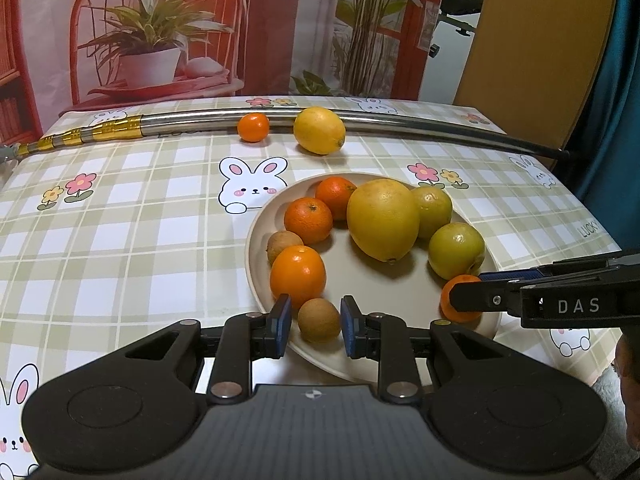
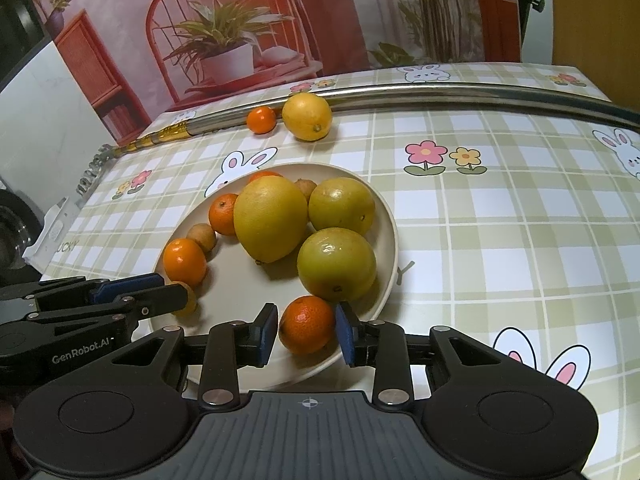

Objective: Organize fruits
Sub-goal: 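Carry the kiwi and mandarin over the plate and lower them with both tools, then open both tools to release the kiwi and mandarin onto the plate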

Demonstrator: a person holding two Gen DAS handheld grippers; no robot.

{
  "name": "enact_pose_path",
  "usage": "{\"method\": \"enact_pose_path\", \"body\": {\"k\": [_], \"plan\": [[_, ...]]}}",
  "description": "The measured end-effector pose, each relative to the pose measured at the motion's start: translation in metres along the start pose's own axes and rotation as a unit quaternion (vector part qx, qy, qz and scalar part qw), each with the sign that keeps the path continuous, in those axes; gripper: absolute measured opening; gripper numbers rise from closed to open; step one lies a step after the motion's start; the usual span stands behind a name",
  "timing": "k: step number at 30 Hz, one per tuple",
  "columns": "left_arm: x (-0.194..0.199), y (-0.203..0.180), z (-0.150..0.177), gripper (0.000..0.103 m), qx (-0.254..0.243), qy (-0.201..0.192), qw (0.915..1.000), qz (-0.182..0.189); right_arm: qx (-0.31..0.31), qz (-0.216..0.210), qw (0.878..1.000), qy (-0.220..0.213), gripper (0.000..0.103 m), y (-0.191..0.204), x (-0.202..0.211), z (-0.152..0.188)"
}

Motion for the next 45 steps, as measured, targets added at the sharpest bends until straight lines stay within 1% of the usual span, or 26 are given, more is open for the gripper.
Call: {"method": "enact_pose_path", "body": {"k": [10,13,16,19,26,28,30,31,36,39,42,43,45], "plan": [[0.001,0.001,-0.001,0.028,0.004,0.000,1.0000,0.000,0.003,0.001,1.000,0.000,0.031,0.001,0.001,-0.001],[0.005,0.000,-0.002,0.030,-0.003,-0.007,0.9999,-0.007,0.003,0.001,1.000,-0.001,0.031,0.001,0.002,-0.001],[0.010,-0.001,-0.004,0.032,-0.001,-0.015,0.9999,-0.001,0.005,0.001,1.000,-0.003,0.032,0.002,0.005,-0.003],[0.014,-0.001,-0.006,0.033,0.000,-0.021,0.9998,0.000,0.010,0.001,1.000,-0.007,0.032,0.004,0.007,-0.006],[0.017,0.003,-0.010,0.033,0.019,-0.026,0.9995,0.001,0.018,0.005,1.000,-0.017,0.033,0.006,0.014,-0.010],[0.019,0.006,-0.012,0.033,0.025,-0.028,0.9993,0.001,0.021,0.006,1.000,-0.019,0.036,0.006,0.016,-0.012],[0.020,0.010,-0.015,0.033,0.034,-0.031,0.9990,0.001,0.025,0.008,0.999,-0.022,0.043,0.007,0.018,-0.013],[0.022,0.013,-0.016,0.034,0.039,-0.032,0.9987,0.000,0.028,0.010,0.999,-0.024,0.044,0.007,0.020,-0.015],[0.030,0.029,-0.030,0.034,0.060,-0.048,0.9970,-0.008,0.037,0.016,0.999,-0.037,0.060,0.007,0.028,-0.023],[0.037,0.039,-0.040,0.039,0.065,-0.060,0.9959,-0.019,0.039,0.023,0.998,-0.048,0.065,0.004,0.035,-0.030],[0.044,0.048,-0.049,0.041,0.064,-0.072,0.9949,-0.031,0.035,0.029,0.997,-0.058,0.081,-0.002,0.041,-0.038],[0.047,0.051,-0.053,0.042,0.063,-0.076,0.9945,-0.034,0.032,0.031,0.997,-0.061,0.083,-0.004,0.042,-0.040],[0.052,0.057,-0.062,0.045,0.063,-0.084,0.9936,-0.040,0.024,0.031,0.997,-0.065,0.092,-0.009,0.044,-0.045]]}}
Point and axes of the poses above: each gripper's, at about its wrist camera, not at the fingertips, and x roughly against the way its jaws point, y to its left, z to its underside, the point moved 4 cm from there along -x, roughly the way its jaws point, and after that the axes turned 5 degrees about -z, right-handed, at the moved point
